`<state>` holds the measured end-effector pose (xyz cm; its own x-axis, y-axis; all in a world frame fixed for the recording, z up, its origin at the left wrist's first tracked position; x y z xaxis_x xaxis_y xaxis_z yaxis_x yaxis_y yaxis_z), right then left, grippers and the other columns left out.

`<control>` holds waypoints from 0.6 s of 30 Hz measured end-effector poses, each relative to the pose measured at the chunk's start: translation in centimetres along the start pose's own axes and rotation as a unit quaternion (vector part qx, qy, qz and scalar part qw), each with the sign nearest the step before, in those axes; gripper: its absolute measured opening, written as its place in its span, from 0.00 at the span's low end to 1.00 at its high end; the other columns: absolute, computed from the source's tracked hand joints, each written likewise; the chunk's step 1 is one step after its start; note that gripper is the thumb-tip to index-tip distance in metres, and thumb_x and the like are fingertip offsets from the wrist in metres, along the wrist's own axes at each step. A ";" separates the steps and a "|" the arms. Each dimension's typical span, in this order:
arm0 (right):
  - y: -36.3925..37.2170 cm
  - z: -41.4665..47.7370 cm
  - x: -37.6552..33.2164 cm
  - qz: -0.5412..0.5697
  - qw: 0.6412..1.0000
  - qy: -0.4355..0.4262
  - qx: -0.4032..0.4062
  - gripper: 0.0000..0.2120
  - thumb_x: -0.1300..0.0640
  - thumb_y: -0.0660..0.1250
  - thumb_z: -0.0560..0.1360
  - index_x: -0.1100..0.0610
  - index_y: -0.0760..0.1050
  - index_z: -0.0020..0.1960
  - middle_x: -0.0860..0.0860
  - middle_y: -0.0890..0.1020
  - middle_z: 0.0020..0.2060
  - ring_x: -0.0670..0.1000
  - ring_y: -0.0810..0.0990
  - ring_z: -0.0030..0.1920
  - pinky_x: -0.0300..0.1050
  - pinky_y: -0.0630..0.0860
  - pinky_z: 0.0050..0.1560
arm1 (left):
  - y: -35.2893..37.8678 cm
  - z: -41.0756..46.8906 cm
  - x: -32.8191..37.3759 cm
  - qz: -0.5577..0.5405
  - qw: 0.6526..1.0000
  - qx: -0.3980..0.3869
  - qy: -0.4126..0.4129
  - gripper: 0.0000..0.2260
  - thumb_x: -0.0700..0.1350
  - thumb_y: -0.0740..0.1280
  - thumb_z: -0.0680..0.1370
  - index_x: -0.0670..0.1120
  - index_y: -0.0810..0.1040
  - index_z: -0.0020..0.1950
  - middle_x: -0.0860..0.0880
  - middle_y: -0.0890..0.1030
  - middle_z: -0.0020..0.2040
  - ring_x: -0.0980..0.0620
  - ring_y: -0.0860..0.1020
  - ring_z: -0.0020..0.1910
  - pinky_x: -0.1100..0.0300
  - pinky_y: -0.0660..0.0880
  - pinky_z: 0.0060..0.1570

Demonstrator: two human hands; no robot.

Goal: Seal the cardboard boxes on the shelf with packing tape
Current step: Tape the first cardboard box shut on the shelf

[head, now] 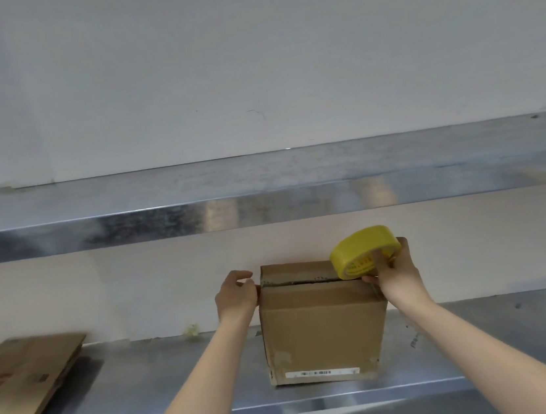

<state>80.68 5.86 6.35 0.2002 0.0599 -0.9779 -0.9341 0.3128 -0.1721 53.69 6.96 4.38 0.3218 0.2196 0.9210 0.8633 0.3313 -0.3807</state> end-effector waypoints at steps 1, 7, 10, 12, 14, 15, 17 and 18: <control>0.0 0.0 0.0 0.003 1.000 -0.001 -0.001 0.04 0.59 0.56 0.83 0.57 0.62 0.57 0.47 0.76 0.43 0.45 0.80 0.37 0.58 0.80 0.52 | 0.0 0.1 0.5 0.012 1.000 -0.007 0.006 0.10 0.47 0.58 0.80 0.51 0.76 0.58 0.49 0.81 0.48 0.51 0.79 0.43 0.59 0.76 0.44; 0.6 -0.1 -0.2 0.003 1.000 0.002 -0.002 0.04 0.59 0.55 0.83 0.56 0.62 0.57 0.48 0.75 0.43 0.47 0.80 0.37 0.48 0.80 0.44 | 1.8 -1.4 1.7 0.273 0.951 -0.078 0.123 0.30 0.73 0.49 0.74 0.59 0.68 0.70 0.50 0.69 0.66 0.45 0.74 0.62 0.53 0.73 0.57; 0.5 0.1 -0.2 0.012 1.000 0.006 0.001 0.04 0.59 0.55 0.83 0.57 0.62 0.57 0.47 0.74 0.43 0.45 0.79 0.36 0.43 0.79 0.41 | 2.2 -1.6 1.9 0.316 0.931 -0.087 0.161 0.36 0.75 0.49 0.72 0.56 0.65 0.73 0.56 0.58 0.75 0.48 0.67 0.70 0.52 0.70 0.62; 0.5 0.1 -0.1 0.011 1.000 0.008 -0.002 0.04 0.59 0.55 0.83 0.57 0.62 0.57 0.47 0.74 0.43 0.44 0.79 0.35 0.44 0.80 0.42 | 2.3 -1.3 2.1 0.347 0.917 -0.078 0.183 0.34 0.73 0.48 0.74 0.55 0.65 0.72 0.57 0.61 0.75 0.50 0.68 0.70 0.54 0.69 0.61; 0.6 0.3 -0.1 0.009 1.000 0.006 -0.004 0.04 0.59 0.55 0.83 0.57 0.62 0.56 0.47 0.74 0.43 0.44 0.79 0.36 0.41 0.80 0.40 | 2.4 -1.1 2.3 0.386 0.897 -0.063 0.206 0.31 0.70 0.48 0.76 0.53 0.67 0.70 0.55 0.68 0.71 0.49 0.69 0.67 0.54 0.69 0.60; 0.5 0.3 -0.1 0.008 1.000 0.005 -0.003 0.03 0.59 0.55 0.83 0.57 0.62 0.56 0.47 0.74 0.43 0.45 0.79 0.35 0.39 0.80 0.37 | 2.5 -1.0 2.5 0.410 0.883 -0.055 0.223 0.29 0.69 0.47 0.77 0.53 0.68 0.69 0.54 0.70 0.69 0.48 0.68 0.67 0.54 0.67 0.61; 0.6 0.5 0.0 0.003 1.000 0.004 -0.003 0.03 0.59 0.55 0.83 0.56 0.62 0.56 0.46 0.74 0.43 0.46 0.80 0.35 0.37 0.80 0.35 | 2.8 -0.8 2.7 0.442 0.858 -0.053 0.258 0.27 0.67 0.46 0.79 0.53 0.69 0.69 0.53 0.70 0.69 0.48 0.63 0.70 0.53 0.61 0.67; 0.6 0.5 0.0 0.003 1.000 0.005 -0.003 0.03 0.59 0.55 0.83 0.56 0.62 0.56 0.47 0.74 0.43 0.46 0.80 0.35 0.38 0.80 0.36 | 3.0 -0.7 2.8 0.445 0.850 -0.065 0.274 0.27 0.66 0.45 0.79 0.54 0.68 0.70 0.53 0.69 0.71 0.49 0.60 0.73 0.54 0.57 0.70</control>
<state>80.29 6.47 6.33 0.1924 0.0516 -0.9800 -0.9367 0.3072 -0.1677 57.43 7.92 5.93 0.9722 -0.1416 0.1862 0.2066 0.1456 -0.9675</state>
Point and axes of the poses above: each hand's wrist, its own z-axis towards the middle knuckle, its own y-axis out of the palm, x = y × z, the point moved 4 cm from there along z, towards the middle knuckle
